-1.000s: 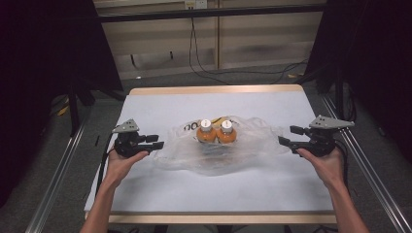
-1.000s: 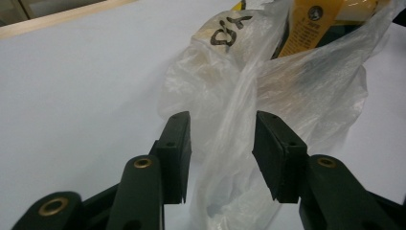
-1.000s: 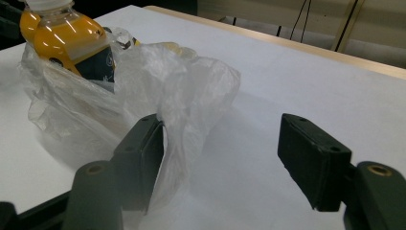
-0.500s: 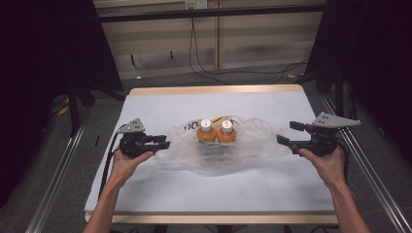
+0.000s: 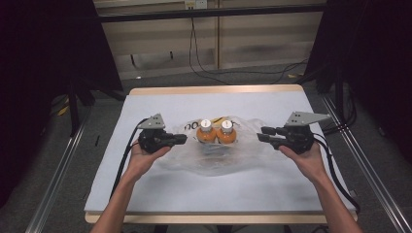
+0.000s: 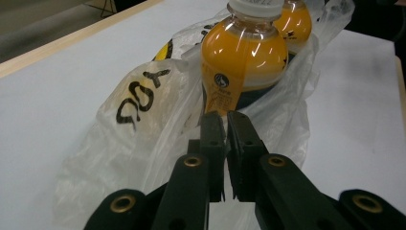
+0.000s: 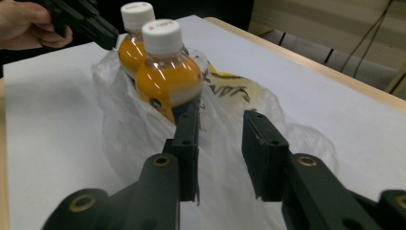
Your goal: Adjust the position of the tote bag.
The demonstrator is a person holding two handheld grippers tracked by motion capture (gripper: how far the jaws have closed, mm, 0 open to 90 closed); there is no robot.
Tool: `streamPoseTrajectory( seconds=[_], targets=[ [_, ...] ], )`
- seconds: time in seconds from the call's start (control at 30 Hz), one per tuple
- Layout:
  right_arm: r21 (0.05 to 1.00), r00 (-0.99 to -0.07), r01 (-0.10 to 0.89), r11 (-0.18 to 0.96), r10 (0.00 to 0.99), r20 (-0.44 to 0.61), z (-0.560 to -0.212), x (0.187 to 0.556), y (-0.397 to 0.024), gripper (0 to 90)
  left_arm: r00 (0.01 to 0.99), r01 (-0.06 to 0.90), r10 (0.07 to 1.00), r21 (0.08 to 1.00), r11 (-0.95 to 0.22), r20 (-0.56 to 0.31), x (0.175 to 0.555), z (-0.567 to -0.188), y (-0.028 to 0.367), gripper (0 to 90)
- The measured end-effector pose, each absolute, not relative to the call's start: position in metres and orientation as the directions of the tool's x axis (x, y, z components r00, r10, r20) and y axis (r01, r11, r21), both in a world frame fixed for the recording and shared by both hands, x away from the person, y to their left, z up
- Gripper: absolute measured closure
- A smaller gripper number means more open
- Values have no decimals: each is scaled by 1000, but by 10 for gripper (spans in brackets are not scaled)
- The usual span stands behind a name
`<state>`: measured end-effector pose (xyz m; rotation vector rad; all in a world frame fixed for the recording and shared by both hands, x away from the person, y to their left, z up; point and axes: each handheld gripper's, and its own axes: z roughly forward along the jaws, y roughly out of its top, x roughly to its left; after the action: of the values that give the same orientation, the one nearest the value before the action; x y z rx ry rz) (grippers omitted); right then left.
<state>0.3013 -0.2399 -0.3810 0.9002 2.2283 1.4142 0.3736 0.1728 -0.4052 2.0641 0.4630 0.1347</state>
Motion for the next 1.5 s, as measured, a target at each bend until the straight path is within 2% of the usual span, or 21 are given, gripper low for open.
streamPoseTrajectory(
  seconds=[0.07, 0.2, 0.43, 0.57, 0.7, 0.93, 1.03, 1.17, 1.23, 1.27, 1.5],
  targets=[
    [898, -757, 319, 305, 652, 47, -377, 308, -233, 814, 922, 273, 372, 855, -442, -102, 378, -406, 166, 862],
    [862, -782, 356, 361, 620, 63, -382, 328, -218, 898, 921, 291, 370, 846, -446, -122, 388, -408, 155, 874],
    [793, -798, 417, 444, 597, 85, -414, 349, -197, 900, 918, 321, 369, 817, -479, -144, 402, -421, 145, 875],
    [759, -787, 451, 468, 610, 92, -430, 363, -193, 900, 924, 310, 367, 778, -547, -110, 405, -431, 135, 888],
    [741, -790, 463, 486, 606, 97, -440, 370, -188, 900, 925, 320, 360, 761, -564, -122, 408, -439, 133, 882],
    [717, -795, 471, 513, 599, 94, -453, 377, -182, 900, 928, 318, 357, 715, -622, -101, 407, -453, 129, 871],
    [717, -790, 468, 516, 608, 78, -453, 380, -180, 900, 939, 291, 338, 676, -676, -66, 408, -456, 128, 871],
    [718, -797, 465, 518, 598, 85, -456, 385, -174, 900, 930, 312, 358, 684, -659, -79, 407, -457, 127, 858],
    [706, -807, 460, 539, 585, 80, -462, 385, -168, 900, 933, 305, 355, 662, -685, -62, 408, -459, 129, 818],
    [699, -808, 457, 549, 586, 68, -466, 384, -165, 900, 930, 318, 358, 665, -676, -81, 407, -461, 129, 799],
    [608, -798, 491, 624, 602, 27, -472, 381, -164, 900, 941, 285, 335, 622, -729, -39, 400, -471, 130, 793]
  ],
)
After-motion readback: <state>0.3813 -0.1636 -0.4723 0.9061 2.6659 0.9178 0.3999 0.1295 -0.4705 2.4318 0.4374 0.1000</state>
